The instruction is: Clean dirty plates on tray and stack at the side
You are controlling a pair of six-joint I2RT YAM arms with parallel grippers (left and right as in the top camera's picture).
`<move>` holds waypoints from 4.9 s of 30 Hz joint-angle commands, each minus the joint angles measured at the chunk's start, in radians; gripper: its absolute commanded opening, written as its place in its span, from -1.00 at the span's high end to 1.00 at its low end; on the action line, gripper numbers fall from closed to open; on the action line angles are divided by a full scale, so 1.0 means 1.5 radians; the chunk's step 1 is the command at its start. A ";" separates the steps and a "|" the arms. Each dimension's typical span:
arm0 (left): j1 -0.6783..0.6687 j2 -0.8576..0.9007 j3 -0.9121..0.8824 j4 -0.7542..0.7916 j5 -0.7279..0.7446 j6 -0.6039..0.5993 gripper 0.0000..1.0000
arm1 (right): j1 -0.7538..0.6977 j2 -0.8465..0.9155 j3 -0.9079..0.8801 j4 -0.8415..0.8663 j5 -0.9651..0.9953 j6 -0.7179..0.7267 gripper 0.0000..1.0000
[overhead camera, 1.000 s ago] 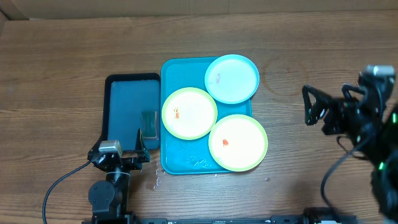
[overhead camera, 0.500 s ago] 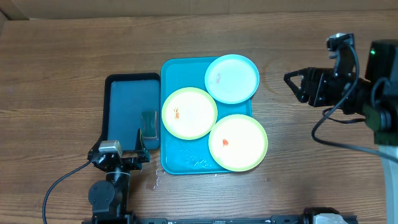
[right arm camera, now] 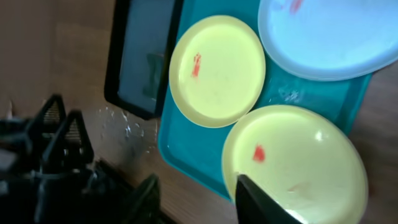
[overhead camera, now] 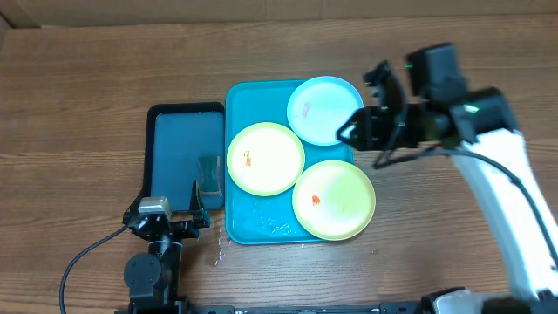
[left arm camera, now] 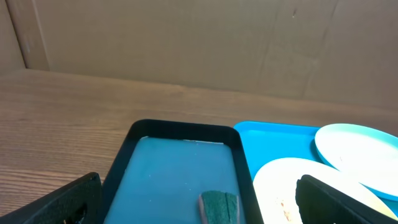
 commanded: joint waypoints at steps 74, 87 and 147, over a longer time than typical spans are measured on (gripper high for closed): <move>-0.003 -0.004 -0.002 -0.001 -0.004 0.013 -1.00 | 0.172 0.214 -0.304 0.554 0.281 0.235 0.82; -0.003 -0.004 -0.002 -0.001 -0.004 0.013 -0.99 | 0.172 0.214 -0.304 0.553 0.272 0.235 0.18; -0.002 0.939 0.837 -0.846 0.107 0.017 0.92 | 0.172 0.214 -0.304 0.555 0.271 0.235 -0.45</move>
